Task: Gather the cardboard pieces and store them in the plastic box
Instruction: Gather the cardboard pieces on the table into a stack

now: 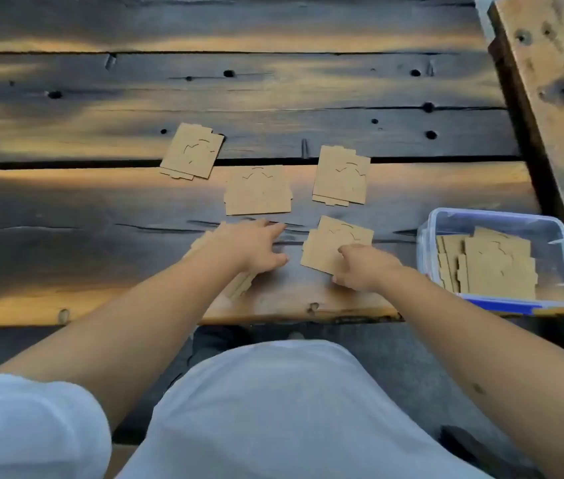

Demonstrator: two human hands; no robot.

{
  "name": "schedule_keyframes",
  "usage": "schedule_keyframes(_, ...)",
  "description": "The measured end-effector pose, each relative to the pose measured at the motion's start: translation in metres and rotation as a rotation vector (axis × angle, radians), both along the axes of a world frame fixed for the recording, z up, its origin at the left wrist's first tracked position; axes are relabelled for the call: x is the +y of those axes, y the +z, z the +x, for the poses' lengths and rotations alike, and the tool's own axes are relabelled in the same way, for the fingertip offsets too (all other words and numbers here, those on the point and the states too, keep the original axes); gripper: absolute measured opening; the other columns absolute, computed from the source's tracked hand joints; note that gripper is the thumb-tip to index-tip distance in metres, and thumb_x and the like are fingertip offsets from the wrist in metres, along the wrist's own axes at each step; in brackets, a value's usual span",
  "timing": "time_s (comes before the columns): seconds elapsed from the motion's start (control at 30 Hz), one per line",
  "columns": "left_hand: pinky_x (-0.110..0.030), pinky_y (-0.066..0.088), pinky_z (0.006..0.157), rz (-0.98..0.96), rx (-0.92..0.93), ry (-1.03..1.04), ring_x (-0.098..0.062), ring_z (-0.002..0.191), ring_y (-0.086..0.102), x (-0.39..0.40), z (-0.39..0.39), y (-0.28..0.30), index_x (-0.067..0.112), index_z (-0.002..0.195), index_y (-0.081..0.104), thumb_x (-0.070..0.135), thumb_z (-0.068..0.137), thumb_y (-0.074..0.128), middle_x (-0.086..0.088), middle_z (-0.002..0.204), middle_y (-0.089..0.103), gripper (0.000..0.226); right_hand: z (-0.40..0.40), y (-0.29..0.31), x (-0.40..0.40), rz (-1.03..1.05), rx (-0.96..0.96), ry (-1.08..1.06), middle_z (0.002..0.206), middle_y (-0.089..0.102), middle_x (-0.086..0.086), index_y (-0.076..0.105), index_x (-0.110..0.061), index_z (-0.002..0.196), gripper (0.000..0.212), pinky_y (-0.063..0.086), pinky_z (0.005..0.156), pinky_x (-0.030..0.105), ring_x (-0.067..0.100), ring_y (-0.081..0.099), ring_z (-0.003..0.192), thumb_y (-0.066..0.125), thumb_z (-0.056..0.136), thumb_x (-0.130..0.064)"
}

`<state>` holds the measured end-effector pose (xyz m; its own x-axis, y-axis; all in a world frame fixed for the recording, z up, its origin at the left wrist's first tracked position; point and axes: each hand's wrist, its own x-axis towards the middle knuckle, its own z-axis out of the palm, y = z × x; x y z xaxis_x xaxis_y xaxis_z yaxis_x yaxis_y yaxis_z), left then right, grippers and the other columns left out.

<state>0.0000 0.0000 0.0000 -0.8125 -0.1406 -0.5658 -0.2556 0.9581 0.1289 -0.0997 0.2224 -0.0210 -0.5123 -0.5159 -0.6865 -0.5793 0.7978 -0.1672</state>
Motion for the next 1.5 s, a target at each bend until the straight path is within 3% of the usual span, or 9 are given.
schedule_keyframes(0.23, -0.049, 0.042, 0.09, -0.003, -0.077, -0.188, -0.032, 0.13, 0.041, 0.048, -0.026, -0.029, 0.033, 0.146, 0.021, 0.067, 0.079, 0.037, -0.004, 0.15, 0.034, 0.076, 0.001, -0.023, 0.026, 0.058, -0.022, -0.137, 0.141, 0.033, 0.011, 0.042, -0.015, 0.128, 0.062, 0.044, 0.094, 0.047, 0.034, 0.048, 0.119, 0.058, 0.082, -0.054)
schedule_keyframes(0.33, -0.046, 0.04, 0.096, 0.104, -0.097, -0.157, -0.036, 0.129, 0.04, 0.064, -0.034, -0.04, 0.024, 0.145, 0.026, 0.058, 0.084, 0.044, -0.013, 0.147, 0.035, 0.072, 0.004, -0.029, 0.031, 0.037, -0.013, -0.177, 0.144, 0.028, 0.014, 0.041, -0.015, 0.13, 0.065, 0.042, 0.096, 0.045, 0.039, 0.045, 0.119, 0.06, 0.081, -0.053)
schedule_keyframes(0.5, -0.033, 0.036, 0.099, 0.46, -0.023, 0.264, -0.032, 0.128, 0.042, 0.086, -0.034, -0.05, 0.012, 0.141, 0.039, 0.043, 0.086, 0.058, -0.017, 0.143, 0.042, 0.066, 0.007, -0.032, 0.025, -0.083, -0.009, -0.377, 0.139, 0.037, 0.014, 0.049, -0.011, 0.129, 0.06, 0.038, 0.102, 0.039, 0.036, 0.046, 0.121, 0.063, 0.083, -0.046)
schedule_keyframes(0.63, -0.028, 0.032, 0.093, 0.699, 0.004, 0.715, -0.026, 0.131, 0.04, 0.087, -0.027, -0.055, 0.017, 0.142, 0.037, 0.04, 0.083, 0.063, -0.01, 0.147, 0.037, 0.068, 0.008, -0.032, 0.022, -0.189, -0.045, -0.681, 0.134, 0.044, 0.014, 0.049, -0.011, 0.13, 0.063, 0.043, 0.1, 0.04, 0.033, 0.049, 0.119, 0.072, 0.078, -0.04)
schedule_keyframes(0.73, -0.029, 0.035, 0.091, 0.773, -0.001, 0.842, -0.023, 0.123, 0.047, 0.083, -0.015, -0.054, 0.019, 0.137, 0.039, 0.038, 0.083, 0.064, -0.006, 0.142, 0.044, 0.063, 0.011, -0.032, 0.024, -0.234, -0.053, -0.873, 0.131, 0.05, 0.014, 0.045, -0.011, 0.131, 0.068, 0.044, 0.094, 0.038, 0.032, 0.051, 0.118, 0.078, 0.075, -0.033)
schedule_keyframes(0.87, -0.031, 0.043, 0.081, 0.807, 0.055, 0.873, -0.016, 0.099, 0.057, 0.075, 0.006, -0.046, 0.017, 0.117, 0.048, 0.026, 0.084, 0.064, -0.002, 0.121, 0.059, 0.038, 0.02, -0.032, 0.026, -0.259, -0.066, -1.002, 0.122, 0.062, 0.011, 0.05, -0.013, 0.121, 0.053, 0.045, 0.089, 0.035, 0.03, 0.057, 0.112, 0.076, 0.077, -0.028)
schedule_keyframes(1.07, -0.03, 0.047, 0.076, 0.662, 0.073, 0.826, -0.025, 0.093, 0.059, 0.043, 0.033, -0.034, 0.012, 0.114, 0.059, 0.003, 0.084, 0.059, -0.007, 0.097, 0.065, 0.032, 0.043, -0.027, 0.0, -0.357, -0.209, -0.943, 0.113, 0.067, 0.007, 0.058, -0.016, 0.114, 0.038, 0.053, 0.087, 0.041, 0.027, 0.062, 0.101, 0.075, 0.081, -0.023)
schedule_keyframes(1.23, -0.029, 0.044, 0.069, 0.527, 0.125, 0.854, -0.024, 0.086, 0.059, 0.001, 0.059, -0.032, 0.026, 0.083, 0.055, 0.011, 0.085, 0.062, 0.004, 0.079, 0.058, 0.017, 0.065, -0.028, -0.038, -0.393, -0.288, -0.856, 0.104, 0.066, 0.001, 0.057, -0.022, 0.098, 0.024, 0.054, 0.081, 0.039, 0.021, 0.061, 0.093, 0.073, 0.082, -0.031)
schedule_keyframes(1.5, -0.027, 0.037, 0.072, 0.262, 0.075, 0.735, -0.025, 0.097, 0.055, -0.057, 0.076, -0.034, 0.015, 0.114, 0.052, 0.027, 0.085, 0.065, -0.001, 0.102, 0.056, 0.034, 0.111, -0.035, -0.096, -0.347, -0.372, -0.983, 0.094, 0.065, 0.005, 0.054, -0.016, 0.089, 0.03, 0.054, 0.076, 0.04, 0.023, 0.061, 0.088, 0.075, 0.078, -0.034)
